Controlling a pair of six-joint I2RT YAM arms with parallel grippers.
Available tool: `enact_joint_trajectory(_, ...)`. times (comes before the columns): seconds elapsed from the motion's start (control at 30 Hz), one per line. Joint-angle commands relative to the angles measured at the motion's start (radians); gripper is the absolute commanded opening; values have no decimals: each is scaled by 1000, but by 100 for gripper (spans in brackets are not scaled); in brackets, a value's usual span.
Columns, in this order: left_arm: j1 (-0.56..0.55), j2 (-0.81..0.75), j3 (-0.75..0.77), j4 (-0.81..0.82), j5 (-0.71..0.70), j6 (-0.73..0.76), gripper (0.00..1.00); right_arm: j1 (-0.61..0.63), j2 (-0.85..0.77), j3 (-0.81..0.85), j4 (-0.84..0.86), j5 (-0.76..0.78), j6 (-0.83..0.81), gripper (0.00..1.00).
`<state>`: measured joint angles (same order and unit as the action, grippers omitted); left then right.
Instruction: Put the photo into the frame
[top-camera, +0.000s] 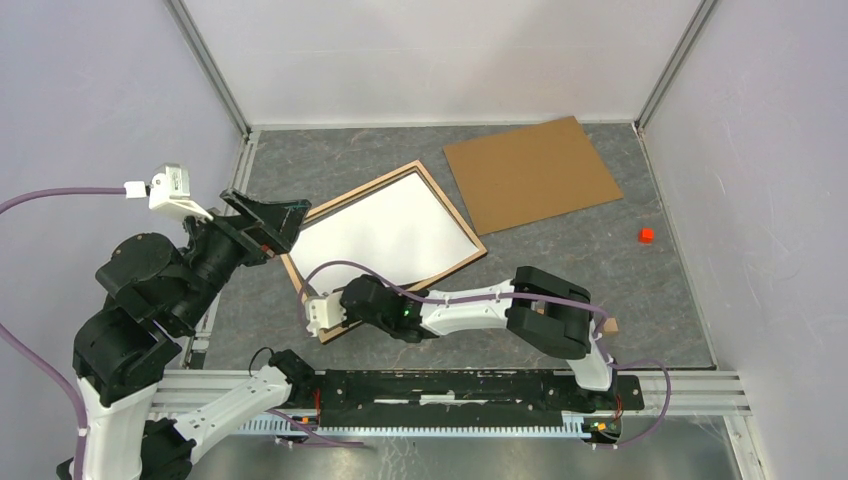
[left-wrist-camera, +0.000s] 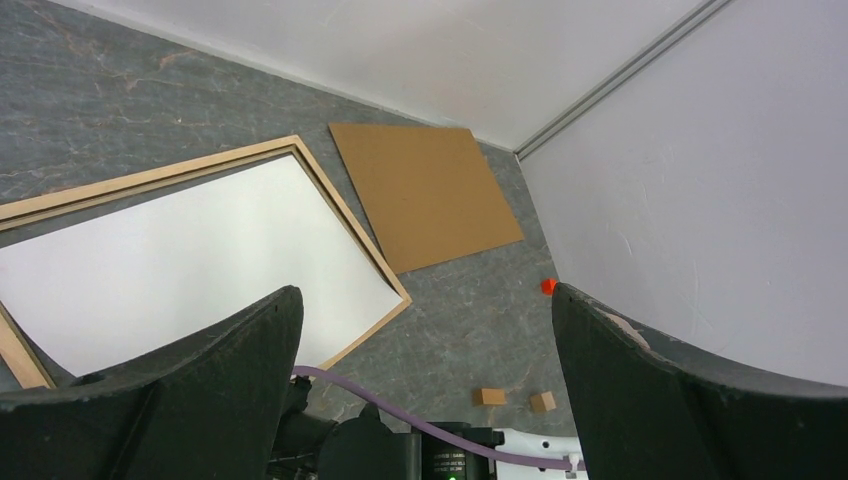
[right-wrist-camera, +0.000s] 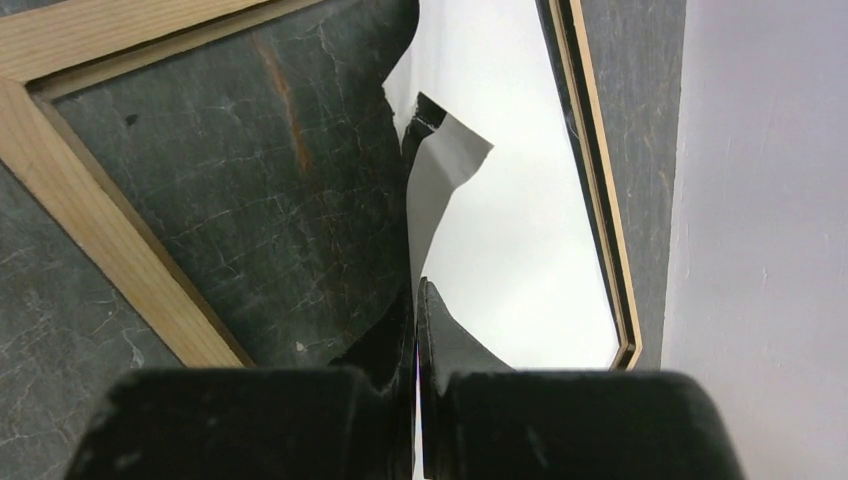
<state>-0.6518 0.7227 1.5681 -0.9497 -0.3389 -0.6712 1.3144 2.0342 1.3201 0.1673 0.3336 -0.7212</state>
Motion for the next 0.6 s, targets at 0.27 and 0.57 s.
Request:
enact_joint_trajectory(0.27,2,15,23,-4,0,55,100,-26,30,47,59,47,32,0)
enact_joint_trajectory(0.57,3,12,14,-4,3,53,100,-20,25,39,103,-27,13,2)
